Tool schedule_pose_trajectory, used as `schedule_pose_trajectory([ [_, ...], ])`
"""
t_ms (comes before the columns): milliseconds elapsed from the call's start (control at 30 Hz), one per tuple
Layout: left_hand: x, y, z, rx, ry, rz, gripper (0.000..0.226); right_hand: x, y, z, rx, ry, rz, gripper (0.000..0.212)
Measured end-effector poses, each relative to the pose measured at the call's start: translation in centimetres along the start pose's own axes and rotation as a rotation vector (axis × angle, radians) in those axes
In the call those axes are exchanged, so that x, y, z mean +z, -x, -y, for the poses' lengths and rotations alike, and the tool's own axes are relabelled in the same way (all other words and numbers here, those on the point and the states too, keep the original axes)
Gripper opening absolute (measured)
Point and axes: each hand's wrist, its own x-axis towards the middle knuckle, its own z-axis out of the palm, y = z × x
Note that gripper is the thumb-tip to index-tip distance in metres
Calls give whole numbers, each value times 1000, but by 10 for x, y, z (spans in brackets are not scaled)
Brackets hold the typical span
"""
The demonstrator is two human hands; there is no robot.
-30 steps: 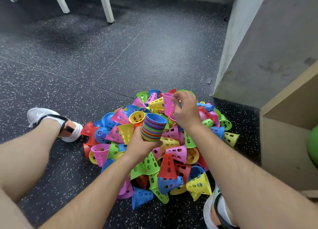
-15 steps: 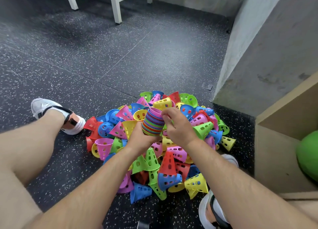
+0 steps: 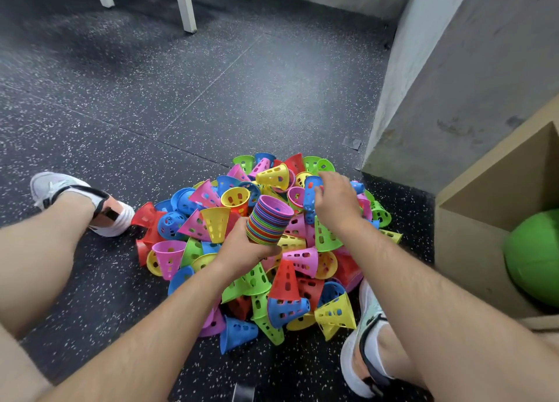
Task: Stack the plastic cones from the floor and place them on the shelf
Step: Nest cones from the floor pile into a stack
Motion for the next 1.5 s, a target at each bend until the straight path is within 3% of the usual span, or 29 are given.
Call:
schedule_pose_trajectory([
  [133,1,-5,2,-12,-22,-8,53,3,-23,-7,57,118,95,40],
  [267,4,-9,2,-16,-21,-16,56,16,-32,-13,143,145,119,24],
  [367,7,-9,0,0,-29,3,40,21,-32,-15,229,71,54,26],
  [467,7,-7,-1,-19,-29,-9,41,23,-29,-15,283,-32,46,29],
  [600,2,-12,6,-63,-3,-31,70,27,-18,-12,330,-322,11,17],
  [733,-2,-13,5,-61,14,-65,67,16,-6,6,228,-497,-75,16],
  [833,-6,-14,5,-56,41,-92,66,1,-5,28,52,-580,-142,15],
  [933,-14,-13,0,-71,81,-130,63,-7,-3,46,-113,-595,-231,13],
  [1067,-29,-13,0,-52,66,-157,58,-8,3,63,-184,-626,-377,13],
  [1133,-33,-12,0,-37,63,-165,55,-6,6,72,-260,-624,-342,11],
  [1200,-34,-10,-1,-21,74,-173,60,0,13,79,-343,-605,-205,10],
  [1300,-35,-9,0,-23,115,-227,68,11,28,86,-293,-614,41,19],
  [1433,-35,-11,5,-24,82,-227,51,20,30,79,-123,-779,69,19],
  [1500,-34,-14,9,-27,71,-209,52,22,24,74,-84,-715,27,17],
])
